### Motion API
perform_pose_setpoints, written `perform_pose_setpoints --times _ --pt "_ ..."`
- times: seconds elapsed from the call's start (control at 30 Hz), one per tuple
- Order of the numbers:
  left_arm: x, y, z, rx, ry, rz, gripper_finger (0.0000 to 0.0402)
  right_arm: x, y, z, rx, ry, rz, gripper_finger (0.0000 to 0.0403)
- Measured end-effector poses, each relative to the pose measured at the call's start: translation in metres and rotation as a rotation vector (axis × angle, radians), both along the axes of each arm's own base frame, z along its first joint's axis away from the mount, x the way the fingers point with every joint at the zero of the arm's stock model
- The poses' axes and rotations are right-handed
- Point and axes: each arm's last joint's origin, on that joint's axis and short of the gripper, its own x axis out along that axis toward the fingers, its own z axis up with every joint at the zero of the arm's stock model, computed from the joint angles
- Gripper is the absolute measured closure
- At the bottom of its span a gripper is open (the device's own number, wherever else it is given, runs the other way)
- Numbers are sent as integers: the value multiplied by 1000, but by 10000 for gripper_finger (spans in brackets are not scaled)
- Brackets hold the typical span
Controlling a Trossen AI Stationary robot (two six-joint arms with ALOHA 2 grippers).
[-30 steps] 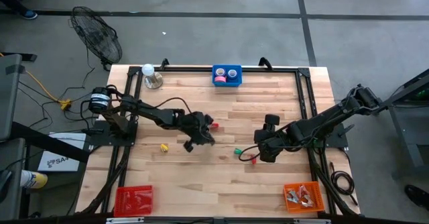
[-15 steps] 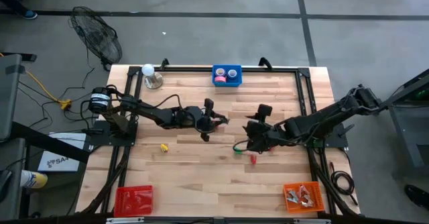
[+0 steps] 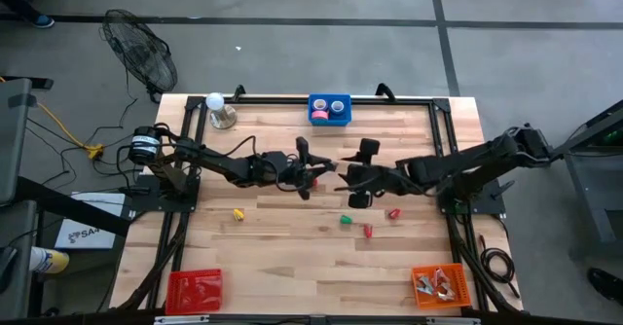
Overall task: Pick and place Stapler, Stapler remover, tape
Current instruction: Put the black staple remover into the orange bin
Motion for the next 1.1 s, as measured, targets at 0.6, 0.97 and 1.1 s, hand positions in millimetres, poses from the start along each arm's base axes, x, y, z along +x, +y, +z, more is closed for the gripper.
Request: perform_pose_setpoints --times 0.6,0.97,1.1 --pt "1 2 7 30 -52 81 308 24 -12 -15 -178 53 83 203" --pt "1 3 7 33 -45 108 308 25 -12 -12 -208 30 68 204" --pt "1 4 7 35 -43 130 308 26 -12 -12 -216 27 60 210"
